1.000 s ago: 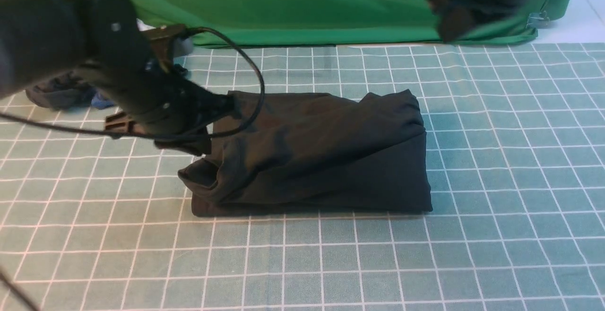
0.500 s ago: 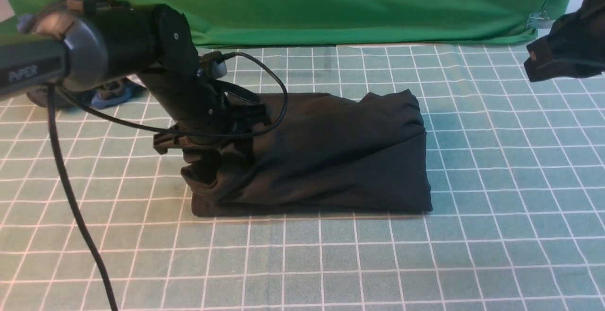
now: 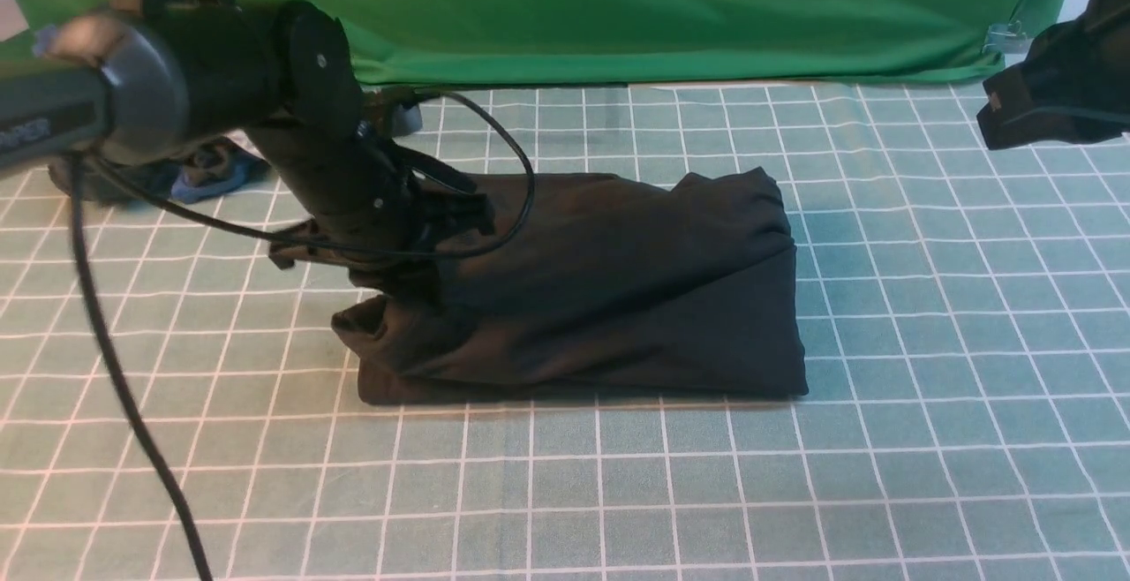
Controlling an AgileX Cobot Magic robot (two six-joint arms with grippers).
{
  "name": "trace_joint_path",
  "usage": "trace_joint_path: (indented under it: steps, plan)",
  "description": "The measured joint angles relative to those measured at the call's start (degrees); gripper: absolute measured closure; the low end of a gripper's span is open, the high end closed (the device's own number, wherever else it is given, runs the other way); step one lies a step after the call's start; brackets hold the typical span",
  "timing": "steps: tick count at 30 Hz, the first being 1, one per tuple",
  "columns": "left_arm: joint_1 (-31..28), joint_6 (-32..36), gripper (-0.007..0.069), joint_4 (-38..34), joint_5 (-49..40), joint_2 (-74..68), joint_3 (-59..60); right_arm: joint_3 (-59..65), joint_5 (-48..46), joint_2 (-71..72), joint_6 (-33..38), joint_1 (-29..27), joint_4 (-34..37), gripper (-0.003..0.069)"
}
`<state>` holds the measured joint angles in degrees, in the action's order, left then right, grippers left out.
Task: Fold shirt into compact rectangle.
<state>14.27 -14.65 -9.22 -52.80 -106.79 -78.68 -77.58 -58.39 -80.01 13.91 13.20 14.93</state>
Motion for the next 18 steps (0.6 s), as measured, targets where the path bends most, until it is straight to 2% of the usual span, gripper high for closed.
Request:
trace_joint_path:
  steps: [11,18]
  plan:
    - [0.00,-0.21,0.0613,4.28,-8.67,3.25,0.78,0.00,0.00,0.00,0.00,0.00,0.28,0.0644]
    - [0.00,-0.36,0.0608,4.77,-6.72,2.96,2.37,0.00,0.51,0.00,0.05,0.00,0.47,0.0644]
